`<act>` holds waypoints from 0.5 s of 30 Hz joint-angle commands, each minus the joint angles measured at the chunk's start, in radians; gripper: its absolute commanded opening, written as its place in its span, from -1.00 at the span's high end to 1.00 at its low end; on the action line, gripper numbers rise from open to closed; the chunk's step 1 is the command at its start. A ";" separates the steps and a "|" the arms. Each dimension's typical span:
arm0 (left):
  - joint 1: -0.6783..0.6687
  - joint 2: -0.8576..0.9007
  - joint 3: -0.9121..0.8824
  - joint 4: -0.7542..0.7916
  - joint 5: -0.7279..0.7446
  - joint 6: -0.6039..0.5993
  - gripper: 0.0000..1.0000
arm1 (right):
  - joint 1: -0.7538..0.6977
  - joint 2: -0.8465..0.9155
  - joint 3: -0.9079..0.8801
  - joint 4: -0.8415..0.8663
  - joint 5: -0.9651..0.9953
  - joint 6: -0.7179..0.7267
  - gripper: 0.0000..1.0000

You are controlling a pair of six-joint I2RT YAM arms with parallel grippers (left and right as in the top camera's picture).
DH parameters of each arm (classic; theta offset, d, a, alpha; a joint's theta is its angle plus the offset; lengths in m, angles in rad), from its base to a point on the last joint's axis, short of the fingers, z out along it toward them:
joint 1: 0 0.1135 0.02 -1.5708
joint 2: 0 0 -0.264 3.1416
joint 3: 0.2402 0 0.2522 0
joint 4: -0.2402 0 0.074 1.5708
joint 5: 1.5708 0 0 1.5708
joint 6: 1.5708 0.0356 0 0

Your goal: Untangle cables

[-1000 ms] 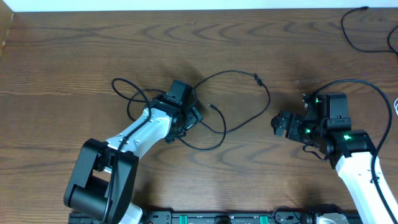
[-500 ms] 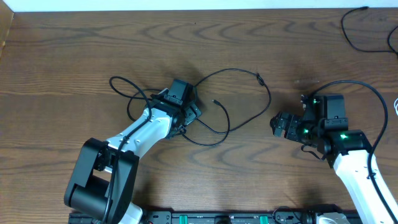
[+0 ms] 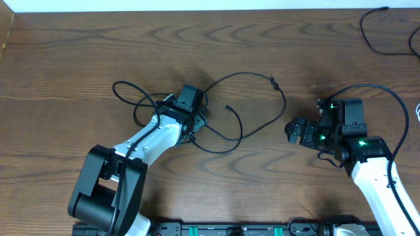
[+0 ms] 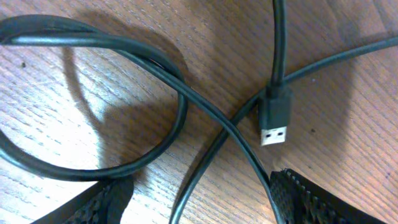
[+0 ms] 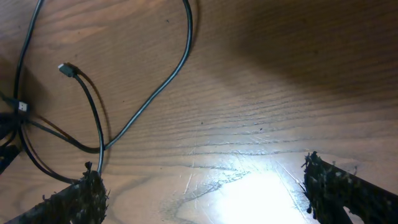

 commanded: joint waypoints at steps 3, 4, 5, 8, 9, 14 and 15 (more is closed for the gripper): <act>0.000 0.096 -0.015 0.003 -0.005 -0.010 -0.55 | -0.002 0.002 -0.008 0.002 0.000 -0.013 -0.98; 0.000 0.110 -0.015 0.006 0.011 -0.010 -0.54 | -0.002 0.002 -0.008 0.002 0.000 -0.013 -0.99; 0.000 0.124 -0.015 0.010 0.033 -0.010 -0.54 | -0.002 0.002 -0.008 0.002 0.000 -0.013 -0.98; 0.000 0.159 -0.015 0.020 0.118 -0.010 -0.54 | -0.002 0.002 -0.008 -0.001 0.000 -0.013 -0.99; 0.000 0.165 -0.015 0.019 0.137 -0.010 -0.54 | -0.002 0.002 -0.008 -0.002 0.000 -0.013 -0.98; 0.000 0.169 -0.015 -0.016 0.151 -0.010 -0.55 | -0.002 0.002 -0.008 -0.002 0.000 -0.013 -0.98; 0.000 0.169 -0.015 -0.019 0.151 -0.009 -0.54 | -0.002 0.002 -0.008 -0.002 0.000 -0.013 -0.99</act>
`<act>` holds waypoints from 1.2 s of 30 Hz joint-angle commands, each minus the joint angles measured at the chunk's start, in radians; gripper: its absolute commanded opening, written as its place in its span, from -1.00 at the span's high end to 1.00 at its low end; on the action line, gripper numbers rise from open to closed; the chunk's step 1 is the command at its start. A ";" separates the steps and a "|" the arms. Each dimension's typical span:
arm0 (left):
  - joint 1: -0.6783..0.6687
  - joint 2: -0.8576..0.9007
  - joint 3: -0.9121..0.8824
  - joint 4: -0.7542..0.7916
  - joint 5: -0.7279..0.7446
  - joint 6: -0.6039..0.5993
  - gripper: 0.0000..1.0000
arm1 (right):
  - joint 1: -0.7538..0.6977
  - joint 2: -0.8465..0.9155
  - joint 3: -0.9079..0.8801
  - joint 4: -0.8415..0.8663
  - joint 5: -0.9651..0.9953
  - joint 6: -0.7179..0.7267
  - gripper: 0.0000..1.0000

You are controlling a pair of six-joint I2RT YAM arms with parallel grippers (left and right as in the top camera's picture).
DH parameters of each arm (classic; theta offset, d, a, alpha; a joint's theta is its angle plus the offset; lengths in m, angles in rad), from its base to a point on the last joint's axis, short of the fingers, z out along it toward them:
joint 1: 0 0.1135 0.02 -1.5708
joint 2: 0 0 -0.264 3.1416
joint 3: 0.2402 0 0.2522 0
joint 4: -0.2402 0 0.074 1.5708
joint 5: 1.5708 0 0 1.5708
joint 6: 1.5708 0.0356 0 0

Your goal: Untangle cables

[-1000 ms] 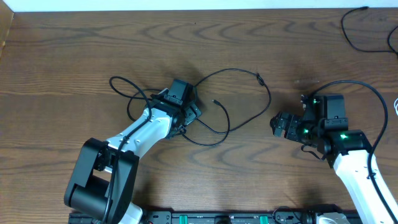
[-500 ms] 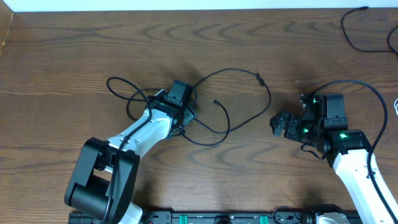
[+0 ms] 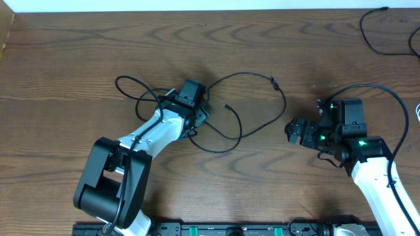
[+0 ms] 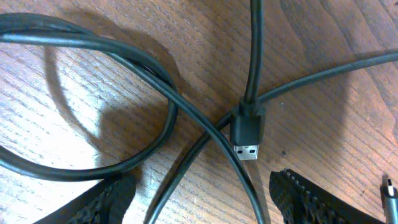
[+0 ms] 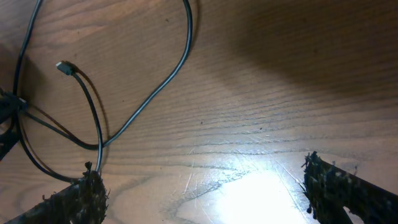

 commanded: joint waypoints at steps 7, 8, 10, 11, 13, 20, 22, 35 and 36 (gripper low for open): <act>-0.032 0.103 -0.069 -0.039 0.135 0.010 -0.45 | -0.002 0.001 -0.008 -0.002 0.000 -0.013 -0.98; -0.037 0.103 -0.069 -0.042 0.135 0.010 -0.43 | -0.002 0.001 -0.008 -0.004 0.000 -0.013 -0.99; -0.046 0.103 -0.069 -0.046 0.136 0.010 -0.42 | -0.002 0.001 -0.008 -0.008 0.000 -0.013 -0.98; -0.047 0.103 -0.069 -0.048 0.140 0.010 -0.43 | -0.002 0.001 -0.008 -0.011 0.000 -0.013 -0.99; -0.046 0.103 -0.068 -0.050 0.160 0.033 -0.43 | -0.002 0.001 -0.008 -0.016 0.000 -0.014 -0.99; -0.045 0.103 -0.066 -0.082 0.146 0.116 -0.44 | -0.002 0.001 -0.008 -0.020 0.000 -0.030 -0.98; -0.047 0.104 -0.067 -0.119 0.091 0.119 -0.44 | -0.002 0.001 -0.008 -0.019 0.001 -0.047 -0.98; -0.098 0.118 -0.068 -0.132 -0.027 0.160 -0.44 | -0.002 0.001 -0.008 -0.020 0.000 -0.051 -0.99; -0.098 0.118 -0.068 -0.132 -0.027 0.159 -0.43 | -0.002 0.001 -0.008 -0.021 0.000 -0.051 -0.99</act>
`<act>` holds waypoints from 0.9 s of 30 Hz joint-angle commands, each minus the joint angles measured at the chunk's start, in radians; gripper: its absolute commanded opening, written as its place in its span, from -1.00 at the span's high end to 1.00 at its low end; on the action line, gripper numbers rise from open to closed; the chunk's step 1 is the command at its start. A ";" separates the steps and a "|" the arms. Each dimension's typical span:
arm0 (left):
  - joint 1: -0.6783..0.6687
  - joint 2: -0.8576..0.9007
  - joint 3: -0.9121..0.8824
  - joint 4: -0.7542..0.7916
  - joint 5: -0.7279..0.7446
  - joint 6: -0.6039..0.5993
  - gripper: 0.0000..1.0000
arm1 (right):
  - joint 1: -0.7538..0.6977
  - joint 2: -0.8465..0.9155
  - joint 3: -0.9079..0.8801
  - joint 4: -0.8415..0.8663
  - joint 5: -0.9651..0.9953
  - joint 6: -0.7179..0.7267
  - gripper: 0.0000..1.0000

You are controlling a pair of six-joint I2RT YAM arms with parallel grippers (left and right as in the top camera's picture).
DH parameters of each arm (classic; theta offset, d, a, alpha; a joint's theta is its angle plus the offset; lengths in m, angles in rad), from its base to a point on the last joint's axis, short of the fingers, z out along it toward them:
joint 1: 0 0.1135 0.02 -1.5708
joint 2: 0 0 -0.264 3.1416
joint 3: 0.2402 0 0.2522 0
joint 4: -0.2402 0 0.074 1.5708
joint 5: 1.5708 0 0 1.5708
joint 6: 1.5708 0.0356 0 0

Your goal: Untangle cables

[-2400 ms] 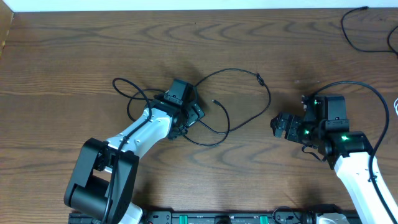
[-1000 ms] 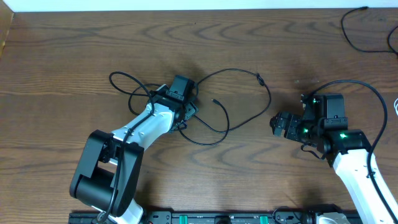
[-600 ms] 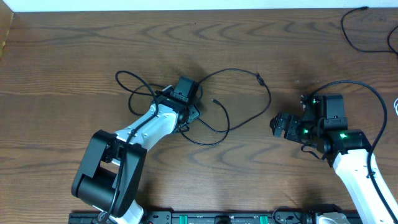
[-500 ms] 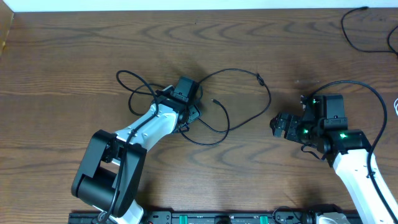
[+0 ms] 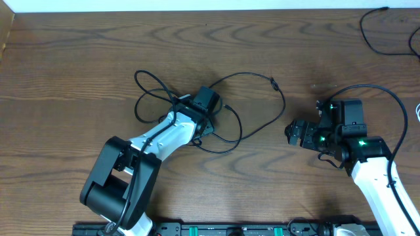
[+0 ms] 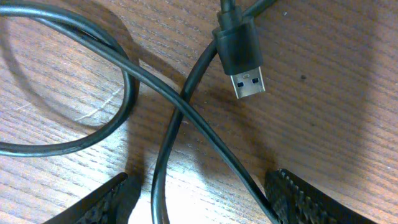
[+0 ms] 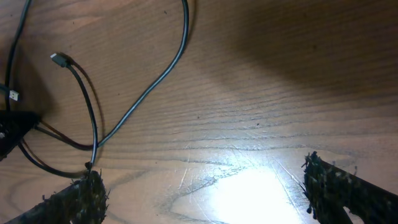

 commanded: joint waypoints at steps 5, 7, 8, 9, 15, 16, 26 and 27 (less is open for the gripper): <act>0.003 0.100 -0.081 -0.040 0.055 -0.049 -0.11 | -0.002 0.001 -0.008 -0.011 0.001 -0.019 -0.99; 0.003 0.100 -0.081 -0.045 0.055 -0.063 0.04 | -0.002 0.001 -0.008 -0.011 0.001 -0.019 -0.98; 0.003 0.100 -0.081 -0.045 0.055 -0.063 0.15 | -0.002 0.001 -0.008 -0.009 0.001 -0.019 -0.99; 0.003 0.100 -0.081 -0.045 0.055 -0.063 0.28 | -0.002 0.001 -0.008 -0.008 0.001 -0.019 -0.99; 0.004 0.100 -0.081 -0.045 0.051 -0.063 0.58 | -0.002 0.001 -0.008 -0.008 0.001 -0.019 -0.99; 0.004 0.100 -0.081 -0.044 0.051 -0.063 0.70 | -0.002 0.001 -0.008 -0.007 0.001 -0.019 -0.99; 0.014 0.045 -0.037 -0.054 0.029 0.056 0.85 | -0.002 0.001 -0.008 -0.008 0.001 -0.019 -0.98; 0.016 0.029 -0.024 -0.060 0.029 0.080 0.85 | -0.002 0.001 -0.008 -0.008 0.001 -0.019 -0.98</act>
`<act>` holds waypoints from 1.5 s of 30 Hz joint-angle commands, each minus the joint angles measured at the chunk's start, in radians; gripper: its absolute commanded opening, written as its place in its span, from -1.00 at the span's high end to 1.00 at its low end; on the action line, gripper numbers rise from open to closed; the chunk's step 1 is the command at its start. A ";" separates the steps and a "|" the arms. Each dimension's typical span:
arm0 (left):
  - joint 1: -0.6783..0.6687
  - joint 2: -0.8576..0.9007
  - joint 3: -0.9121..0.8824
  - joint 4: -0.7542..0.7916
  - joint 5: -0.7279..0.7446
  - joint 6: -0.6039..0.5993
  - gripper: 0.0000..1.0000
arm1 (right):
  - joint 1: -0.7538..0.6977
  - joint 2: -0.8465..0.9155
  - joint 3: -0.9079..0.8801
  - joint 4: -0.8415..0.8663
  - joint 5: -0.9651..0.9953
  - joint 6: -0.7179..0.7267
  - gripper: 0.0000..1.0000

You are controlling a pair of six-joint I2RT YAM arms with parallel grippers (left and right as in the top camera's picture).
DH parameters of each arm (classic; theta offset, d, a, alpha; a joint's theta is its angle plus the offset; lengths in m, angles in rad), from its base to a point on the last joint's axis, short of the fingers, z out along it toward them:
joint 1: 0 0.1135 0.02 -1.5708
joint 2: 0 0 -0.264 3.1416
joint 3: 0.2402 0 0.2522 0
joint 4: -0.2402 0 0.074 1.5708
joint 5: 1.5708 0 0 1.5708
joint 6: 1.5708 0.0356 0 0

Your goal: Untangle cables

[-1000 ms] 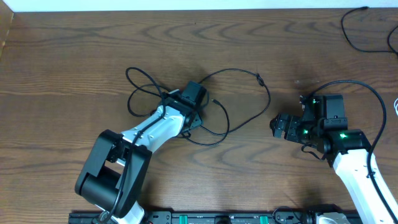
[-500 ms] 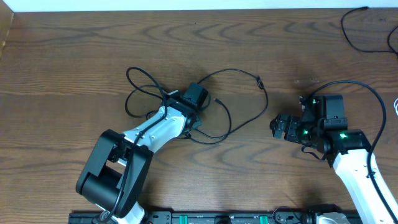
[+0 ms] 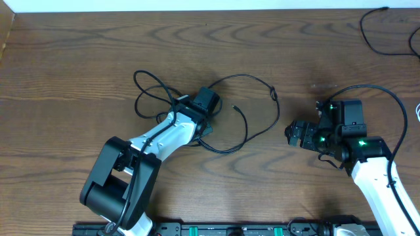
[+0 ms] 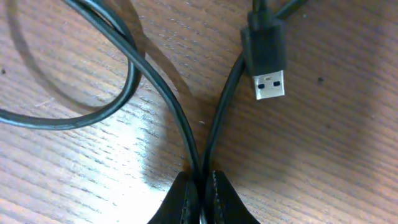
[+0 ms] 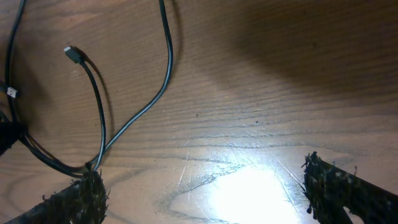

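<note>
Black cables lie tangled left of the table's middle. A thick cable forms a loop (image 3: 149, 97) and ends in a USB-A plug (image 4: 267, 55). My left gripper (image 4: 200, 184) is shut on two strands of black cable (image 4: 186, 137) just below that plug; overhead the left gripper (image 3: 205, 105) sits on the tangle. A thin cable (image 3: 252, 77) arcs to the right, and its small plug (image 5: 71, 53) lies free. My right gripper (image 5: 202, 199) stands open over bare wood, right of the tangle, its left fingertip (image 5: 87, 196) next to the thin cable. Overhead it shows as the right gripper (image 3: 295, 133).
Another black cable (image 3: 377, 39) curls at the table's far right corner, apart from the tangle. The right arm's own lead (image 3: 387, 95) loops above its wrist. The table's far edge (image 3: 197, 10) meets a white wall.
My left gripper was open astride the crossing strands and is now shut on two of them. The thin cable's right bend has shifted a little to the left. The right arm has not moved.
My left gripper stood open over the crossing by the USB plug, the loop lying further left. At each later moment the gripper and the loop were further right. Now the gripper is shut on two strands. The right gripper stayed open in place.
</note>
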 commanded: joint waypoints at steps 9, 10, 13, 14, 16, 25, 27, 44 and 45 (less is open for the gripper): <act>0.040 -0.175 0.129 -0.042 0.050 0.238 0.85 | -0.002 0.001 -0.008 -0.002 0.001 -0.012 -0.98; 0.045 -0.196 0.151 -0.037 0.051 0.248 0.85 | -0.002 0.001 -0.008 -0.002 0.001 -0.012 -0.98; 0.054 -0.240 0.209 -0.024 0.066 0.276 0.85 | -0.002 0.001 -0.008 -0.006 0.001 -0.012 -0.99; 0.057 -0.253 0.229 -0.014 0.082 0.282 0.85 | -0.002 0.001 -0.008 -0.011 0.001 -0.012 -0.98; 0.058 -0.269 0.266 0.012 0.113 0.301 0.85 | -0.002 0.001 -0.008 -0.019 0.001 -0.012 -0.98; 0.056 -0.262 0.327 0.213 0.240 0.320 0.85 | -0.002 0.001 -0.008 -0.019 0.001 -0.012 -0.99; 0.055 -0.247 0.327 0.261 0.293 0.320 0.85 | -0.002 0.001 -0.008 -0.018 0.001 -0.012 -0.98; -0.037 0.019 0.326 0.264 0.355 0.406 -0.02 | -0.002 0.001 -0.008 -0.087 0.000 -0.012 -0.98; -0.036 0.019 0.326 0.227 0.314 0.406 -0.15 | -0.002 0.001 -0.008 -0.087 0.000 -0.012 -0.99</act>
